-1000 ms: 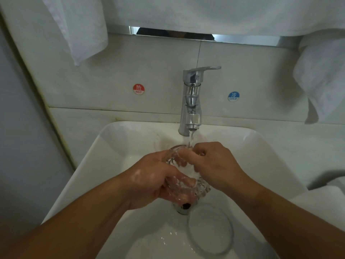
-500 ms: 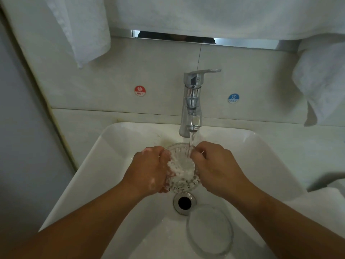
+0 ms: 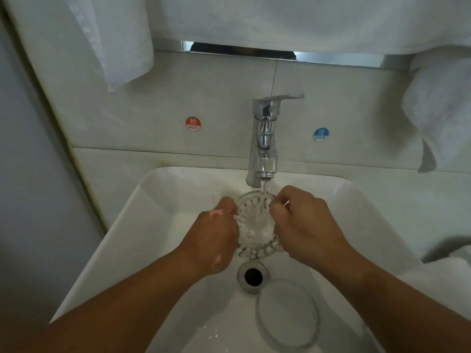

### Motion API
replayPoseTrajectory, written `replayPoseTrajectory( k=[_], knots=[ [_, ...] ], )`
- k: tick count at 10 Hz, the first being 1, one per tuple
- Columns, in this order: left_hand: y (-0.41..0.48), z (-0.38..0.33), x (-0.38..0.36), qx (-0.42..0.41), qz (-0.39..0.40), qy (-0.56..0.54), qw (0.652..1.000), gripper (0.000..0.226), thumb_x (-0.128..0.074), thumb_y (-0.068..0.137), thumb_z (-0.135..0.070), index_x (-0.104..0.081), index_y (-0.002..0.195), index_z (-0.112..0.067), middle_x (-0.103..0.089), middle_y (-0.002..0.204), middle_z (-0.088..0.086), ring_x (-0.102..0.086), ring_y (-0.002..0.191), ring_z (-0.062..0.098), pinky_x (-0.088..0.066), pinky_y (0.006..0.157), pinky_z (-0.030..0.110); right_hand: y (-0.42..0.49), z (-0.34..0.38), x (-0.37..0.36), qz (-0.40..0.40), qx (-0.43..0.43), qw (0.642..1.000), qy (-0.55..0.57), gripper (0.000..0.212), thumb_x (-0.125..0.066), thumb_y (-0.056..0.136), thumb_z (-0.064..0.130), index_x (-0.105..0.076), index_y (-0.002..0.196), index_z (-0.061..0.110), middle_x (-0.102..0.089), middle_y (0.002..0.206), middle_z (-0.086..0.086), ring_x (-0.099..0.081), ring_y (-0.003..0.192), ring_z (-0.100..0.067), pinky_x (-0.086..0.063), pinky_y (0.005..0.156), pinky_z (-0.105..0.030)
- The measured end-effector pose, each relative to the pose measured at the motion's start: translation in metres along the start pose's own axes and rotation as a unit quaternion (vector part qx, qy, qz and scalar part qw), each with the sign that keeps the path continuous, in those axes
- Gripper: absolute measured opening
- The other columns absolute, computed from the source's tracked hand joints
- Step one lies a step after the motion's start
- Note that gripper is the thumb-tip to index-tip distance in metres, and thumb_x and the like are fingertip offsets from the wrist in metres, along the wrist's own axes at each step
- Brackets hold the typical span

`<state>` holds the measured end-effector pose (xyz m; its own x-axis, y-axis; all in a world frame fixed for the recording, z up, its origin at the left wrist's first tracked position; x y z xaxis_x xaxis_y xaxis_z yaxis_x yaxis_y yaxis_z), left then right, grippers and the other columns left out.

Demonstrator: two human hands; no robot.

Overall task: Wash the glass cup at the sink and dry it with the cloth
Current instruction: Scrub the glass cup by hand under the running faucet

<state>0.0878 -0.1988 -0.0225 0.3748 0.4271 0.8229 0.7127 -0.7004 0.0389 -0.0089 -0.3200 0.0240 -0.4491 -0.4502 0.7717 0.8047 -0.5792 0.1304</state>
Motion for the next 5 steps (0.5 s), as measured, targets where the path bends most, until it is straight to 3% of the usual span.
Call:
replayPoseTrajectory(
  k=[1,2,3,4,5],
  knots=[
    [0.000,0.000,-0.005,0.025,0.028,-0.136,0.990,0.030,-0.047,0.104,-0.007,-0.044,0.134,-0.014,-0.066,0.098,0.006,-0.069,0.074,0.019,-0.059,0.056,0.022,0.000,-0.002,0.004,-0.021,-0.005,1.000,0.004,0.020,-0.044,0.104,0.030,-0.059,0.095,0.019,-0.068,0.082,-0.001,-0.065,0.075,-0.017,-0.058,0.069,-0.038],
    [-0.003,-0.004,0.006,0.032,0.017,-0.169,0.985,0.028,-0.054,0.103,-0.007,-0.048,0.126,-0.021,-0.067,0.103,0.008,-0.073,0.076,0.027,-0.064,0.060,0.036,0.001,0.000,0.004,-0.031,0.004,0.999,0.007,0.019,-0.043,0.105,0.029,-0.058,0.097,0.020,-0.067,0.083,0.000,-0.066,0.075,-0.016,-0.056,0.067,-0.034],
    [-0.003,-0.004,0.018,0.041,-0.030,-0.074,0.996,0.018,-0.047,0.105,-0.012,-0.056,0.117,-0.002,-0.070,0.101,0.016,-0.072,0.086,0.037,-0.060,0.079,0.051,-0.001,0.004,0.001,-0.022,0.016,1.000,0.010,0.021,-0.043,0.104,0.028,-0.059,0.094,0.019,-0.067,0.081,0.000,-0.064,0.072,-0.016,-0.054,0.063,-0.034],
    [-0.005,-0.008,0.025,0.016,-0.044,0.061,0.997,0.046,-0.028,0.111,-0.030,-0.061,0.099,0.000,-0.063,0.080,0.013,-0.069,0.089,0.038,-0.055,0.082,0.047,-0.003,0.010,0.000,-0.016,0.037,0.999,-0.002,0.020,-0.042,0.105,0.027,-0.058,0.096,0.020,-0.065,0.081,0.001,-0.062,0.072,-0.014,-0.051,0.061,-0.029],
    [-0.003,-0.009,0.025,0.006,-0.064,0.120,0.991,0.050,-0.024,0.111,-0.032,-0.061,0.096,-0.003,-0.050,0.073,0.004,-0.068,0.090,0.036,-0.051,0.080,0.043,-0.001,0.011,0.000,-0.010,0.046,0.999,-0.002,0.018,-0.043,0.105,0.029,-0.058,0.098,0.022,-0.066,0.081,0.002,-0.065,0.071,-0.015,-0.058,0.065,-0.034]
  ],
)
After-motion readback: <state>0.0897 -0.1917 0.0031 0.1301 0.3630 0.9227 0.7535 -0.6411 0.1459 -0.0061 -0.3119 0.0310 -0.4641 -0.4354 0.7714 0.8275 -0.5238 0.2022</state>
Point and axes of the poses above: each hand's wrist, its own y-axis towards the middle knuckle, its own x-axis out of the back of the hand, z = x × y, the point moved 9 cm from there along y, towards the middle knuckle
